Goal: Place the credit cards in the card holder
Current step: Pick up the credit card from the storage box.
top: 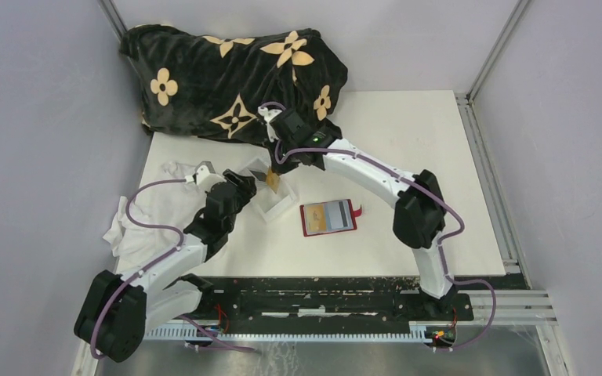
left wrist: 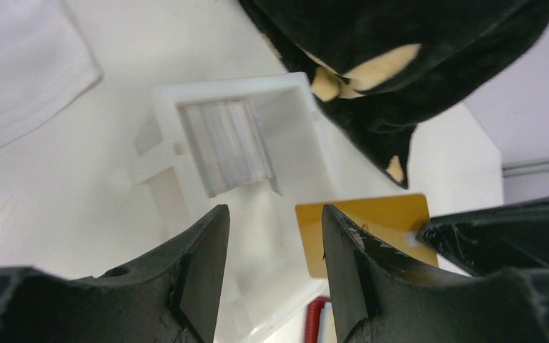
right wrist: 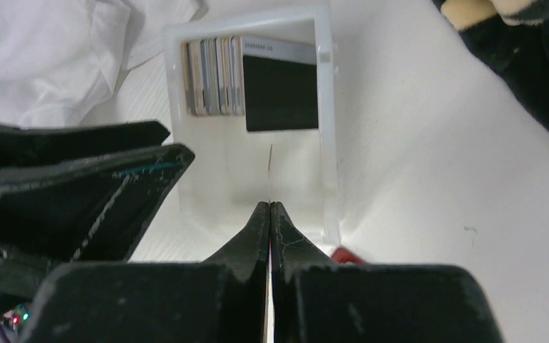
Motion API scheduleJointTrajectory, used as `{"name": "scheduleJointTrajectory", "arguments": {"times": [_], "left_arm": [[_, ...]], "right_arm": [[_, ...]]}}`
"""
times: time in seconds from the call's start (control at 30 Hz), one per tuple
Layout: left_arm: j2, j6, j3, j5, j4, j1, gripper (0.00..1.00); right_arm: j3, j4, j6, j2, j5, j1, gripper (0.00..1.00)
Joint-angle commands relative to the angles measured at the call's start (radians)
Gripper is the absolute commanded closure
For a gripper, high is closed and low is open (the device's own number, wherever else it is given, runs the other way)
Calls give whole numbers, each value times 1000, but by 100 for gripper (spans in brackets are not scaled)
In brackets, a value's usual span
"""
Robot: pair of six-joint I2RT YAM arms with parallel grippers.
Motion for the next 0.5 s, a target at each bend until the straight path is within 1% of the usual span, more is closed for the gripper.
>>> {"name": "scheduleJointTrajectory", "arguments": {"times": [0.0,0.13,0.23,0.33,0.47], "left_arm": [[-57,69,27,107,106,4,42],[-84,73,-1,227,183,2,42],[-80,85,-14,331,230,1,41],[-73,94,-39,444,310,-2,41],[-52,108,-71,603,423,-8,45]], "right_arm": [[-148,94,-2,-203,-21,8,99],[-345,146,17,-366,-49,10,99],[-479,168,35,-482,-79,9,99],[-601,179,57,-584,-113,10,99],[-747,213,104,-715,-157,9,99]]}}
